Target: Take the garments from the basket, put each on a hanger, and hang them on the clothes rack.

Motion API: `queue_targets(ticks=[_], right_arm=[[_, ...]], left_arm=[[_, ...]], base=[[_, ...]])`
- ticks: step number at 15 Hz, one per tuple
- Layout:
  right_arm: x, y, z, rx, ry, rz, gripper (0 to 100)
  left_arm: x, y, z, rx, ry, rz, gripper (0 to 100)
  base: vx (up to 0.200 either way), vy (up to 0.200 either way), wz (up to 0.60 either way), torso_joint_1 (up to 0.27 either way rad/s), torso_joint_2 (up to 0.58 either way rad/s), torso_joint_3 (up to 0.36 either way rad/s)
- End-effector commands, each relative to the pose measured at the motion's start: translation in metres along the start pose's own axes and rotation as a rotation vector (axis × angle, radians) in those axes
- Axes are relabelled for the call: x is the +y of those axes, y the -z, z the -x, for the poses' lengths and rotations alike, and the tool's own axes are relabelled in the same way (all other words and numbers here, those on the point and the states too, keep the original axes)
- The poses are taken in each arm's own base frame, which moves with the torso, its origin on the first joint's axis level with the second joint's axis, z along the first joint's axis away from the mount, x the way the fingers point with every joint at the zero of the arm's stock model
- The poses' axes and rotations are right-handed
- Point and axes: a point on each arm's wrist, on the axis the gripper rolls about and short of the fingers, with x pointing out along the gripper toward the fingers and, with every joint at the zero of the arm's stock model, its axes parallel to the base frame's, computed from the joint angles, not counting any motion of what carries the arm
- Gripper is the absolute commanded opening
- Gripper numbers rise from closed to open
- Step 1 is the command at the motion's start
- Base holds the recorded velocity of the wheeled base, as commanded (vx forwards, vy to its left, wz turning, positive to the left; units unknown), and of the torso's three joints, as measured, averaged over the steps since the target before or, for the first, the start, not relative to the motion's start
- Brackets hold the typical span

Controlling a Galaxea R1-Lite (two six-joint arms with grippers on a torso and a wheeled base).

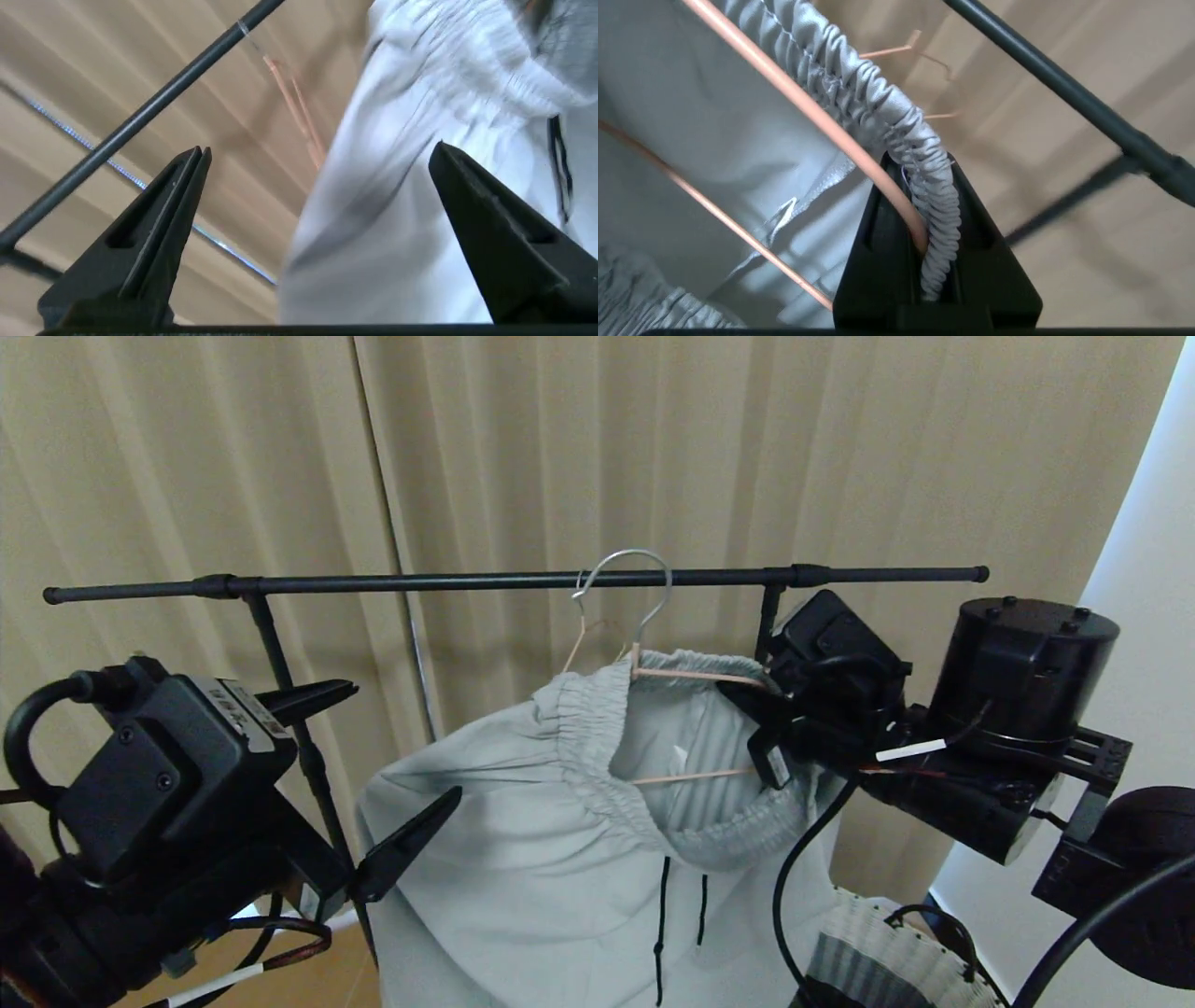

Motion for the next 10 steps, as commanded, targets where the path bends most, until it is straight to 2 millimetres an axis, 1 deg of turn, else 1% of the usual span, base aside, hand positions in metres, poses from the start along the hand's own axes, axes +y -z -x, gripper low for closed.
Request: queue_targets(ticks=[1,4,9,10], right_arm=[[-0.017,-0.005,0.017,-0.02,0.056,-0.007,0],[-0.026,-0.012,0.03,-0.051,0.08,-0.013,0],[-0.027,-0.017,0.042,-0.081,0.076,-0.014,0],[-0.023,-0.019,0.043,-0.089,0.062,-0.013,0]], left_arm=[[0.004,0.016,0.006,0.063,-0.04,0.002,100],[0.003,0.032,0.008,0.132,-0.047,0.003,100],[0.0,0.037,0.002,0.165,-0.034,0.03,100],[0.0,0.037,0.0,0.17,-0.032,0.042,100]], base=[[0.0,0.0,0.0,0.0,0.0,0.0],[0.0,0.0,0.0,0.0,0.0,0.0],[0.0,0.0,0.0,0.0,0.0,0.0],[0.0,0.0,0.0,0.0,0.0,0.0]])
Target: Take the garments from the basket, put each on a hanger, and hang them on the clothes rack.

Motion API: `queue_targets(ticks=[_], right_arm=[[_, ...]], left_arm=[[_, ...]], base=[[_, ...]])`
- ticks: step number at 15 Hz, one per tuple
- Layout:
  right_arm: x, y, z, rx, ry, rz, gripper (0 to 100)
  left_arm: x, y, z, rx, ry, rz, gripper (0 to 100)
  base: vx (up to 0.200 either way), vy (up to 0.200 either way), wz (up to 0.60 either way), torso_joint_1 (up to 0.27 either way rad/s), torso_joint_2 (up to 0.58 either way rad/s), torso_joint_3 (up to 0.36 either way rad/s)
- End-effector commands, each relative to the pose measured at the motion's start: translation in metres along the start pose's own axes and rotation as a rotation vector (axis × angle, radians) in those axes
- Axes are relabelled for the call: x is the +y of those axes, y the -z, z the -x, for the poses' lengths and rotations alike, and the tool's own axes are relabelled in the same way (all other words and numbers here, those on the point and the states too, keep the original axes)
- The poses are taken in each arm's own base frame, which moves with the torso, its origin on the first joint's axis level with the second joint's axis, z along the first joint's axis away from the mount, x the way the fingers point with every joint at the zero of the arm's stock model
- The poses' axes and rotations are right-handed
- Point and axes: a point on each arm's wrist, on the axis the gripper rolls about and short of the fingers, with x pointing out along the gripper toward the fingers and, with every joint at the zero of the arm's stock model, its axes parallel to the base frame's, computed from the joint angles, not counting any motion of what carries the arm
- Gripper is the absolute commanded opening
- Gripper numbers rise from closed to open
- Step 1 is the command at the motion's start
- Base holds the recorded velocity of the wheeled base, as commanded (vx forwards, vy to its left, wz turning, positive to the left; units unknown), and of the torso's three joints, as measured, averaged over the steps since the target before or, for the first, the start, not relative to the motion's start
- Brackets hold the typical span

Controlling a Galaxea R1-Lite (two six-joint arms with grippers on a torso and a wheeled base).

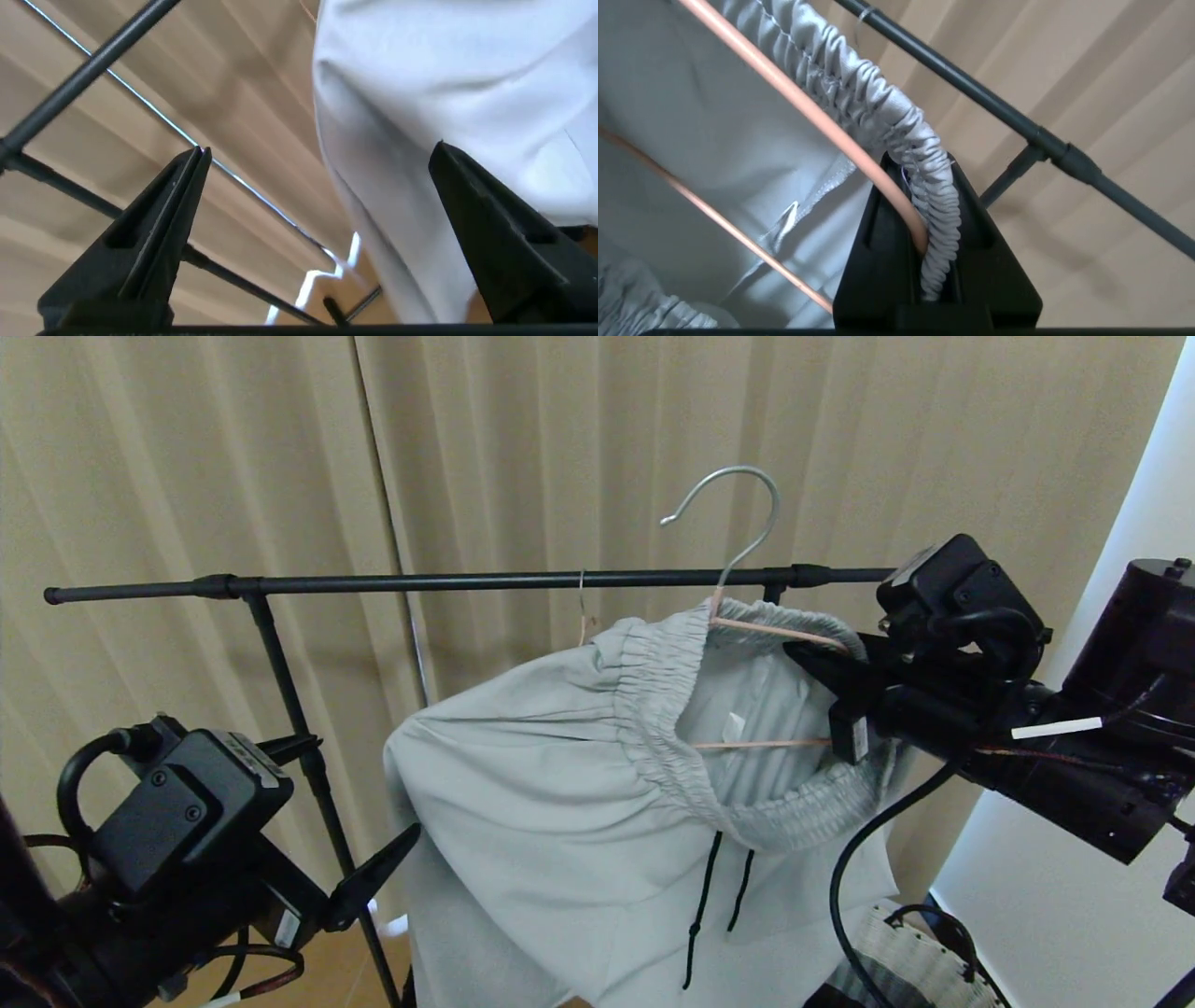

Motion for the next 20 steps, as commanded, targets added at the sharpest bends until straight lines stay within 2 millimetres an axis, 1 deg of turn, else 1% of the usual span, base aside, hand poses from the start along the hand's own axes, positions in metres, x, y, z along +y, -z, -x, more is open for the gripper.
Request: queue_targets(ticks=[1,2,9,10,11,15,19,20], right_arm=[[0.004,-0.006,0.005,-0.024,-0.017,-0.001,0],[0.005,-0.006,0.005,-0.025,-0.018,-0.001,0],[0.004,-0.007,0.004,-0.026,-0.016,-0.001,0],[0.002,-0.007,0.004,-0.024,-0.005,-0.001,0],[0.001,-0.006,0.004,-0.022,0.0,-0.001,0],[-0.001,-0.004,0.004,-0.013,0.012,-0.001,0],[-0.002,-0.005,0.003,-0.014,0.014,-0.001,0],[-0.001,-0.004,0.003,-0.01,0.012,-0.001,0]], left_arm=[[-0.002,0.002,-0.007,0.023,0.01,0.007,100],[-0.001,0.003,-0.008,0.027,0.009,0.007,0],[0.001,0.007,-0.007,0.047,-0.006,0.032,0],[0.012,0.026,-0.001,0.128,-0.085,0.051,0],[0.016,0.031,0.002,0.146,-0.116,0.056,0],[0.032,0.042,0.012,0.197,-0.226,0.076,0],[0.032,0.041,0.012,0.192,-0.224,0.077,0],[0.031,0.04,0.012,0.188,-0.216,0.076,100]], base=[[0.0,0.0,0.0,0.0,0.0,0.0],[0.0,0.0,0.0,0.0,0.0,0.0],[0.0,0.0,0.0,0.0,0.0,0.0],[0.0,0.0,0.0,0.0,0.0,0.0],[0.0,0.0,0.0,0.0,0.0,0.0],[0.0,0.0,0.0,0.0,0.0,0.0],[0.0,0.0,0.0,0.0,0.0,0.0],[0.0,0.0,0.0,0.0,0.0,0.0]])
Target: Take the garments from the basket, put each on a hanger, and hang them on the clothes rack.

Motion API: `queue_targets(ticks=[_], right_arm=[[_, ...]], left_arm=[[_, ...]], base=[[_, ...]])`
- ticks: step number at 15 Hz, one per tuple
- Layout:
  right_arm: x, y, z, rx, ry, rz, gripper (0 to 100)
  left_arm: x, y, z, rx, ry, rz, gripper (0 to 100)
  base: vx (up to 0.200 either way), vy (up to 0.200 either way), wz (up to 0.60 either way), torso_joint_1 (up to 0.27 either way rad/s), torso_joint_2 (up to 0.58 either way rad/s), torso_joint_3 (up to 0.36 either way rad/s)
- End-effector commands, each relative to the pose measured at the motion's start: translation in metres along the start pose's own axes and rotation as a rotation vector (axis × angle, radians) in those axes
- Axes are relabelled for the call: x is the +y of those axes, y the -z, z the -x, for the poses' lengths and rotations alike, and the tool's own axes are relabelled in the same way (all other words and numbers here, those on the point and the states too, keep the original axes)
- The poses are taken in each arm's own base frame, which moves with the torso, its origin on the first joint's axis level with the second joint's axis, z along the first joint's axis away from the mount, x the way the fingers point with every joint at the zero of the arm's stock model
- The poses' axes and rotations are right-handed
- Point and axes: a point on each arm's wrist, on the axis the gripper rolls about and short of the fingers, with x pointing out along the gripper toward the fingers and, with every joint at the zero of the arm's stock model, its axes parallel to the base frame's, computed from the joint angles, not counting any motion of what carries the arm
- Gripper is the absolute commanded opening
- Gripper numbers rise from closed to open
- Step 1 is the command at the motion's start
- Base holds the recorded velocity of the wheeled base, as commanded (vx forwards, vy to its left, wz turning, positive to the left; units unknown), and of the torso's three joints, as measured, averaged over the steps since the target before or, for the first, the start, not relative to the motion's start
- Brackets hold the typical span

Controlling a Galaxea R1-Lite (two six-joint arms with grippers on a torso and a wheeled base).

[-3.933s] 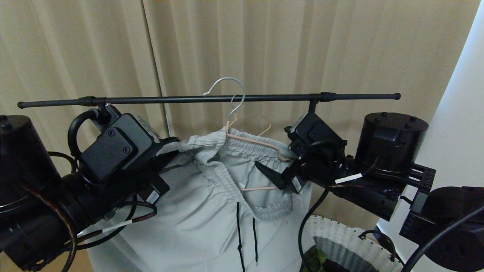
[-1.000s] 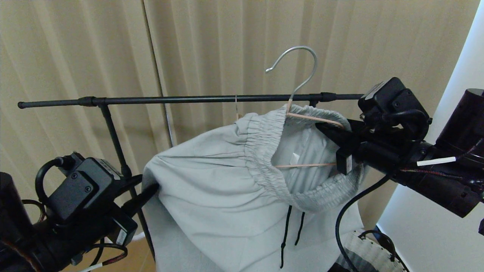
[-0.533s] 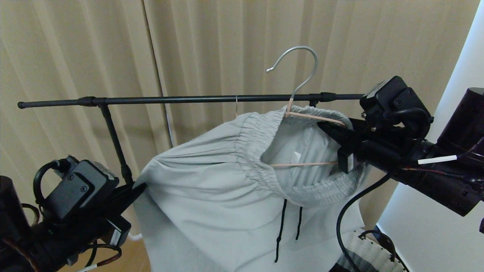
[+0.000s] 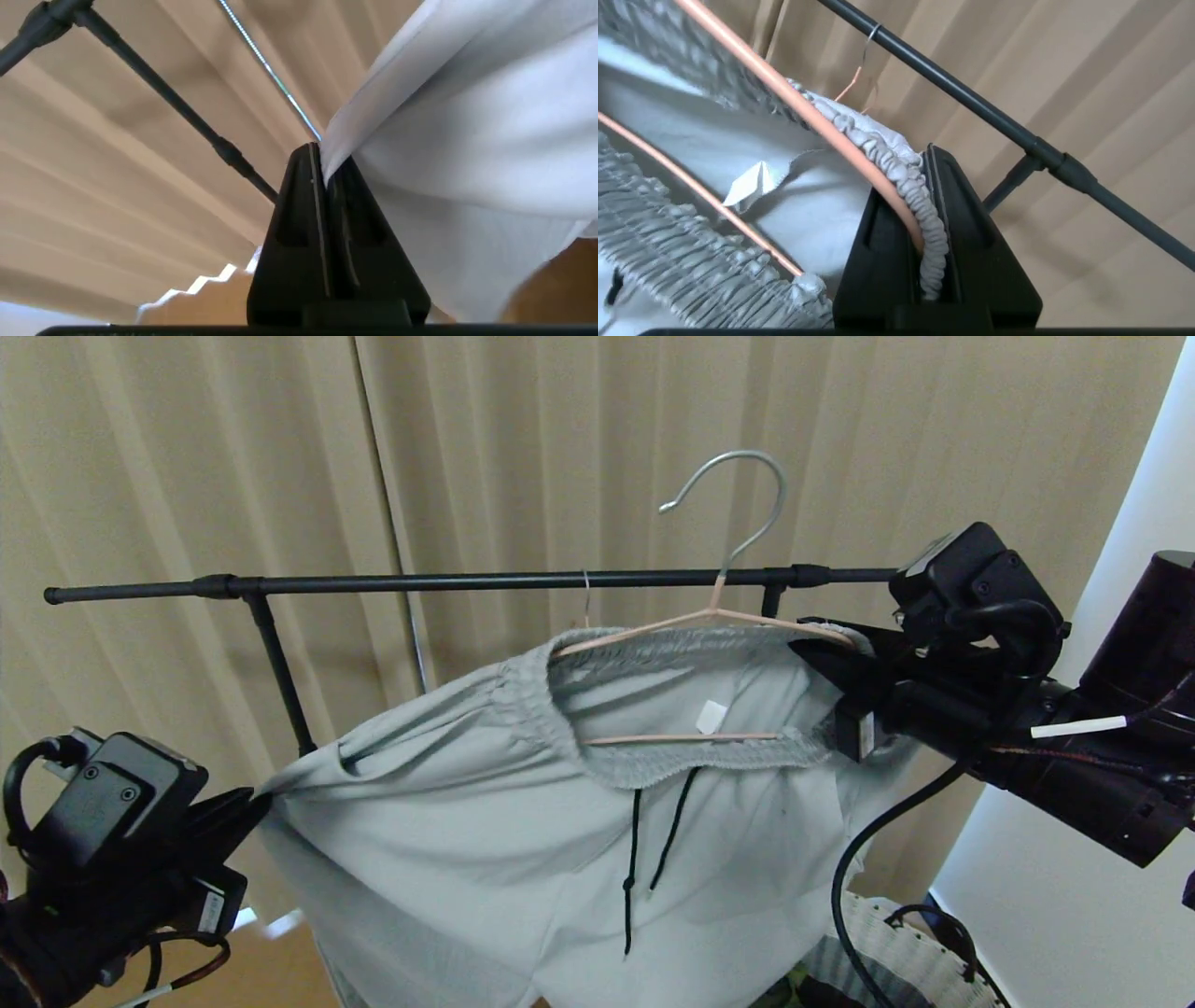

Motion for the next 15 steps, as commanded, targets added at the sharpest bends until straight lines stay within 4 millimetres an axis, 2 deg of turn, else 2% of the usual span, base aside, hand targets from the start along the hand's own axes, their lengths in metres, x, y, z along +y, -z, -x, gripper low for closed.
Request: queue_targets(ticks=[1,5,6,10,13,15], right_arm=[[0.001,0.001,-0.001,0.005,-0.005,0.002,0],[-0.004,0.008,0.003,0.075,-0.003,0.008,0],[-0.009,0.014,0.009,0.156,0.006,0.011,0],[-0.025,0.033,0.035,0.442,0.139,0.024,0],[-0.042,0.038,0.052,0.537,0.209,0.01,0],[-0.046,0.04,0.061,0.575,0.243,0.011,0]], left_arm=[[-0.002,-0.002,0.001,-0.013,0.016,-0.001,100],[-0.002,-0.008,0.007,-0.072,0.038,0.063,100],[0.002,-0.012,0.017,-0.133,0.06,0.106,100],[0.009,-0.013,0.033,-0.179,0.024,0.286,100],[0.006,-0.006,0.036,-0.162,0.034,0.307,100],[0.004,-0.004,0.035,-0.148,0.041,0.304,100]], base=[[0.0,0.0,0.0,0.0,0.0,0.0],[0.0,0.0,0.0,0.0,0.0,0.0],[0.0,0.0,0.0,0.0,0.0,0.0],[0.0,0.0,0.0,0.0,0.0,0.0],[0.0,0.0,0.0,0.0,0.0,0.0],[0.0,0.0,0.0,0.0,0.0,0.0]])
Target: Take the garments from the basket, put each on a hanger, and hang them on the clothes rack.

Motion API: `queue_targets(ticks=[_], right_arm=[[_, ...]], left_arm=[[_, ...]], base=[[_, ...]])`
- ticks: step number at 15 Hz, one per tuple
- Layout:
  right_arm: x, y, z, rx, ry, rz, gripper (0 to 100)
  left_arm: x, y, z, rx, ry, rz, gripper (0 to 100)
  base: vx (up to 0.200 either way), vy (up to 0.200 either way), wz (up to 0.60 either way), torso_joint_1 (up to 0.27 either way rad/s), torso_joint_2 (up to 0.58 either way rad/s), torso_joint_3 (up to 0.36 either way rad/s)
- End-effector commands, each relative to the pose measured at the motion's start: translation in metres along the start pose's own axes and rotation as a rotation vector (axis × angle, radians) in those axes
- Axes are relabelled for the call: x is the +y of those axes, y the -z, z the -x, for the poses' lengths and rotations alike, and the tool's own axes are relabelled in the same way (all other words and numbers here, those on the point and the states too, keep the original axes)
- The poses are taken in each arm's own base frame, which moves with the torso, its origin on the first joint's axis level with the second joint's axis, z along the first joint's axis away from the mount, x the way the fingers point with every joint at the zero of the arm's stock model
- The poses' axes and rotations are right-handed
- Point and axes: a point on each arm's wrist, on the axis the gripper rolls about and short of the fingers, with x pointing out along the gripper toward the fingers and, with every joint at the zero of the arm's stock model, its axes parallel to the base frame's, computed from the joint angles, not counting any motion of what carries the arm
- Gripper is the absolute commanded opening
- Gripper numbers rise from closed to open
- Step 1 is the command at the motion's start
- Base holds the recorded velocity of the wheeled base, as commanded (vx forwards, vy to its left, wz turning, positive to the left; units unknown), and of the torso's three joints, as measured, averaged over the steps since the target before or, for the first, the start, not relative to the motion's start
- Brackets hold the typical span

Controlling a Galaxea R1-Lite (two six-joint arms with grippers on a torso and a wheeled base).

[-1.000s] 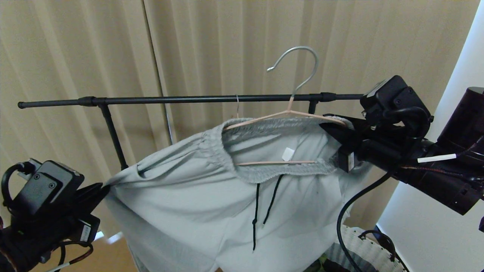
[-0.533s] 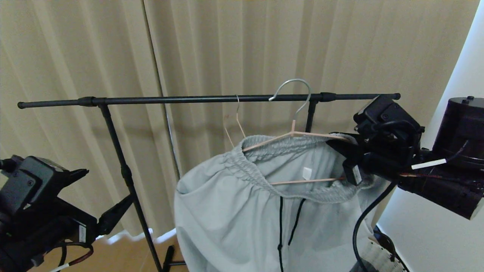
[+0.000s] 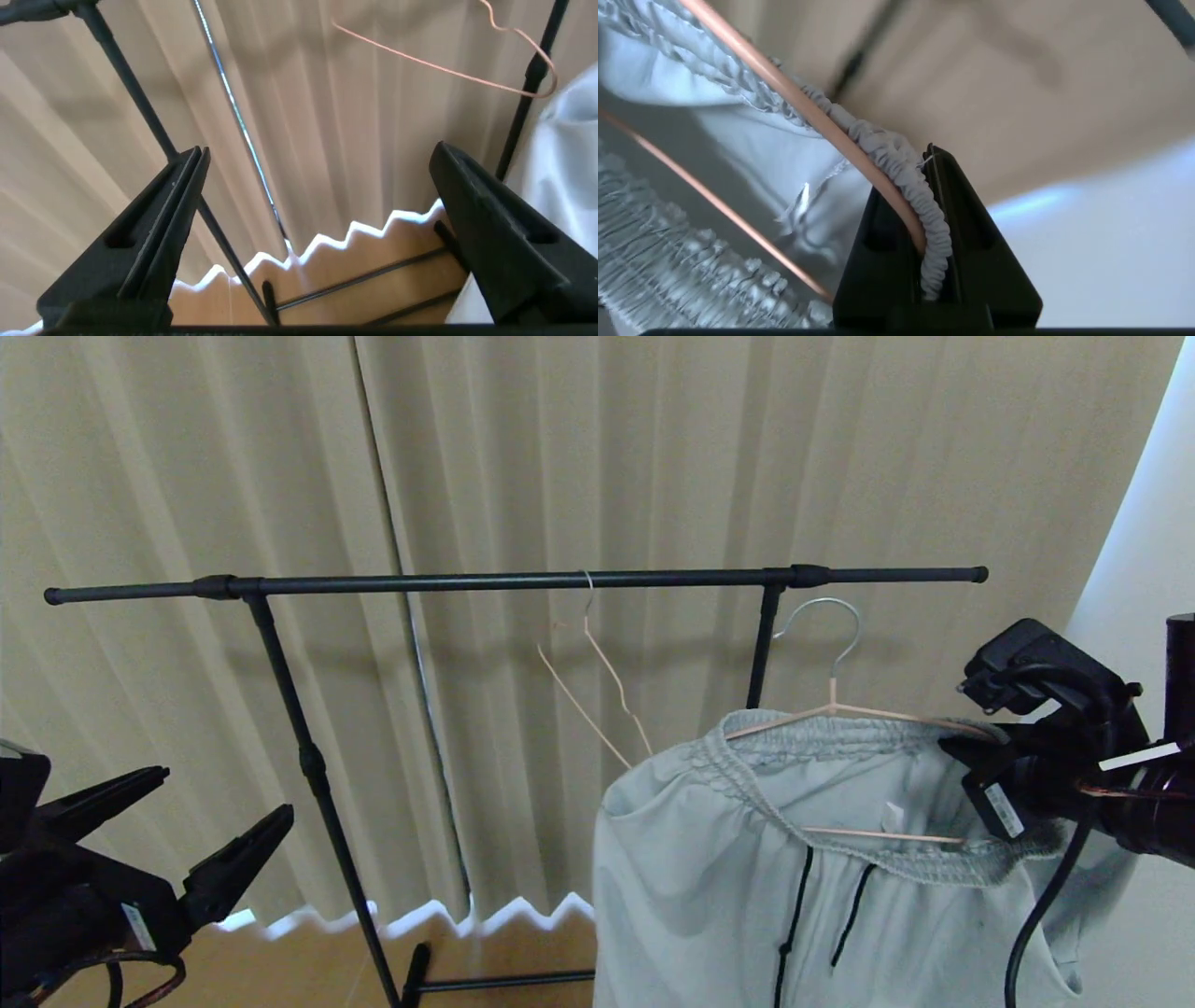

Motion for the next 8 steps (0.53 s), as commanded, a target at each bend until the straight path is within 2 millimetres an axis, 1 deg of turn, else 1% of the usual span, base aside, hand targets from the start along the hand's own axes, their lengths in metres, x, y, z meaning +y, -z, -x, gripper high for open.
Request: queue_targets(ticks=[1,8], right_arm=[[-0.0075,0.0018,0.0091,-0.008,0.025,-0.014,0],[-0.0086,0.0009,0.0134,-0.021,0.028,-0.019,0]], left_arm=[[-0.0012,0.0035,-0.0015,0.015,0.019,0.001,100],[-0.0016,0.0045,0.0006,0.008,0.038,0.001,100]], base=[[0.0,0.0,0.0,0.0,0.0,0.0],[0.0,0.0,0.0,0.0,0.0,0.0]])
